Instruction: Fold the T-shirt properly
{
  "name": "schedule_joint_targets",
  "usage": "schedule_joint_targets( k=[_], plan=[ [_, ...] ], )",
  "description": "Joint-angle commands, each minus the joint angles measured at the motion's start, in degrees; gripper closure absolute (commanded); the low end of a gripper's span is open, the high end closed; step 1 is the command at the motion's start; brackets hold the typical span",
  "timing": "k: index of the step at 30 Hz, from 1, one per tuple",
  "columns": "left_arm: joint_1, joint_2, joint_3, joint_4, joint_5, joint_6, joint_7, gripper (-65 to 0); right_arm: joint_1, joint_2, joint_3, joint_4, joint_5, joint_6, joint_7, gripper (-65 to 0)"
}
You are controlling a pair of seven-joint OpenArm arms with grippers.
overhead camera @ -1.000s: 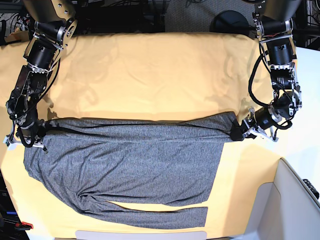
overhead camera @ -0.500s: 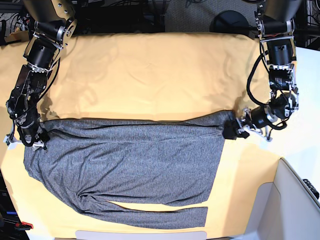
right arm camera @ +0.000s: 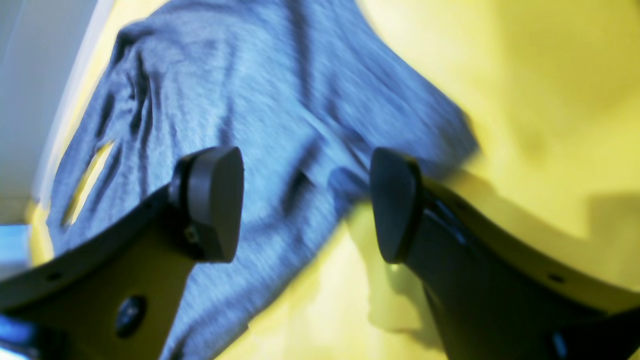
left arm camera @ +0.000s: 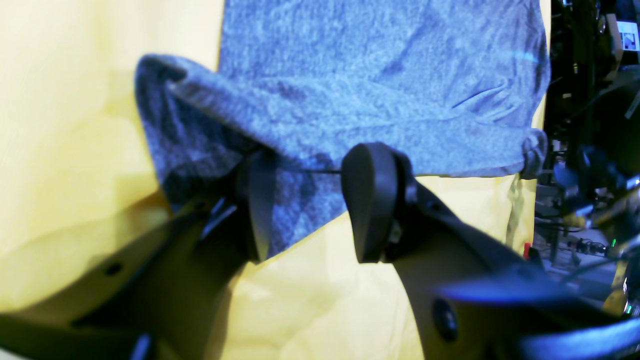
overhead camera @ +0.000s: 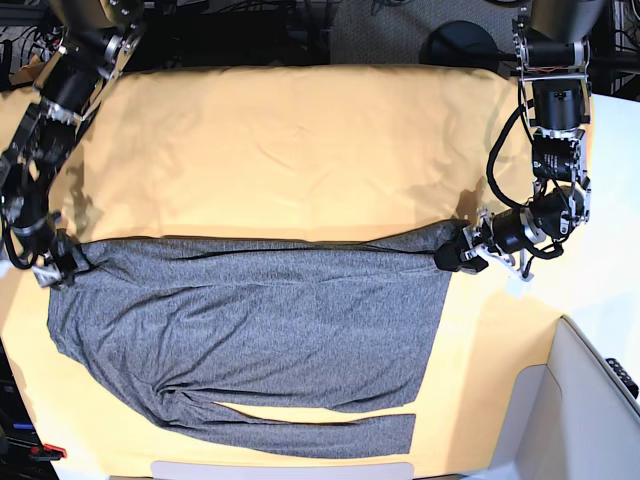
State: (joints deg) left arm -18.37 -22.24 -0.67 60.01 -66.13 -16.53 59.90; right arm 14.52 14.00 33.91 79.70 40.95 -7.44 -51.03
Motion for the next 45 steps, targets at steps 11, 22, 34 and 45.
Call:
schedule_joint_targets(
  k=[11, 22, 34, 45],
  plan=[
    [-0.40, -0.84, -0.17, 1.13, -1.17, -0.56, -0.51, -24.3, -1.03, -6.39, 12.37, -1.24, 6.39, 0.72, 1.40, -39.3],
    [0.92, -0.84, -0.17, 1.22, -1.17, -0.56, -0.51, -24.3, 4.25, -6.13, 12.02, -13.64, 6.48, 0.98, 7.64, -39.3],
    [1.18, -0.84, -0.17, 1.22, -1.17, -0.56, -0.51, -24.3, 9.78, -1.21, 11.94, -21.99, 6.30, 0.98, 11.24, -39.3],
    [1.18, -2.16, -0.70, 1.13, -1.17, -0.30, -0.60, -24.5, 9.34, -0.86, 8.42, -24.18, 6.30, 1.16, 12.48, -15.2]
  ],
)
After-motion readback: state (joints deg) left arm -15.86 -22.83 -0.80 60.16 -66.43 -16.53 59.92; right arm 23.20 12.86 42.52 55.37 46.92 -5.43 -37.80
